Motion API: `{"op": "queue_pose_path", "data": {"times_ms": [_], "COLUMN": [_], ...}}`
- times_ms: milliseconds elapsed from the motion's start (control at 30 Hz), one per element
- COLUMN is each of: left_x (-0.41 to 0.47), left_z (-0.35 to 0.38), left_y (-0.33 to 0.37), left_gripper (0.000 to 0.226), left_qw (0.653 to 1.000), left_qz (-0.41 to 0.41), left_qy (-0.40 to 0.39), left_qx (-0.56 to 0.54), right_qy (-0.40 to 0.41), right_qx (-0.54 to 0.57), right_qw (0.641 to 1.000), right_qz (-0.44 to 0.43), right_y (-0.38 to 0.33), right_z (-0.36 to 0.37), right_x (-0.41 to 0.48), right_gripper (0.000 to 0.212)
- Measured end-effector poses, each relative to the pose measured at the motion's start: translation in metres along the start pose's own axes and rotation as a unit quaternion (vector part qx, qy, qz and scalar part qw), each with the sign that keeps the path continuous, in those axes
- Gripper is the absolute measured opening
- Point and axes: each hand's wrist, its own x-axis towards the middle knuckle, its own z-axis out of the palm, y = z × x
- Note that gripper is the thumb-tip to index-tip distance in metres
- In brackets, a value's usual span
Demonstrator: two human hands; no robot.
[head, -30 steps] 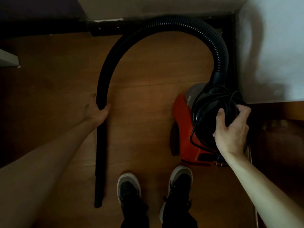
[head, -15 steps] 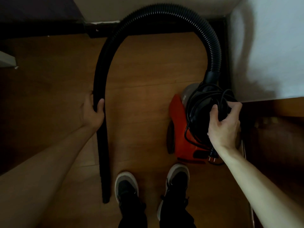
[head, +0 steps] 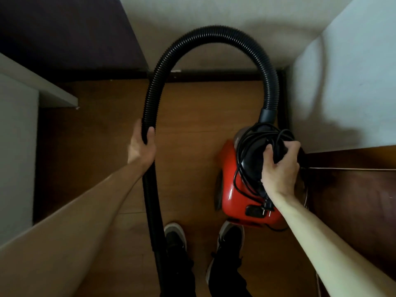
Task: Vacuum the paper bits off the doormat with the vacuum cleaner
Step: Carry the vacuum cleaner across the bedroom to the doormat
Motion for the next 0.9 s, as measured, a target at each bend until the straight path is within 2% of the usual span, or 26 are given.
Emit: {"op": "queue_pose_path", "data": {"times_ms": [233,333,433,700,900], "left_x": [-0.048,-0.067,-0.086,-0.151,-0.209], "left_z": [-0.06,-0.101,-0.15,-0.277,-0.349], "left_y": [0.067,0.105,0.141,0.195,0.219], "left_gripper": [0.056,0.058,0.049,0.047,0.042], "left_qw": [0.997,0.996,0.992,0.985,0.967], "left_qz": [0.059,0.062,0.083,0.064,0.071], "left_qy": [0.035,0.064,0.092,0.156,0.226], "left_qx": [-0.019,-0.017,-0.013,-0.029,-0.09], "right_qy": [-0.017,-0.022,-0.033,-0.029,-0.019], "right_qx": [0.012,0.003,0.009,0.015,0.007], "right_qw": [0.999,0.996,0.993,0.979,0.971], "right_qz": [-0.05,-0.083,-0.112,-0.202,-0.24], "right_y": [-0.093,-0.139,-0.184,-0.306,-0.393], "right_z": [-0.042,-0.06,-0.077,-0.117,-0.141], "right_x": [-0.004,-0.007,-0.013,-0.045,-0.085], "right_gripper": [0.016,0.015,0.015,0.015,0.021]}}
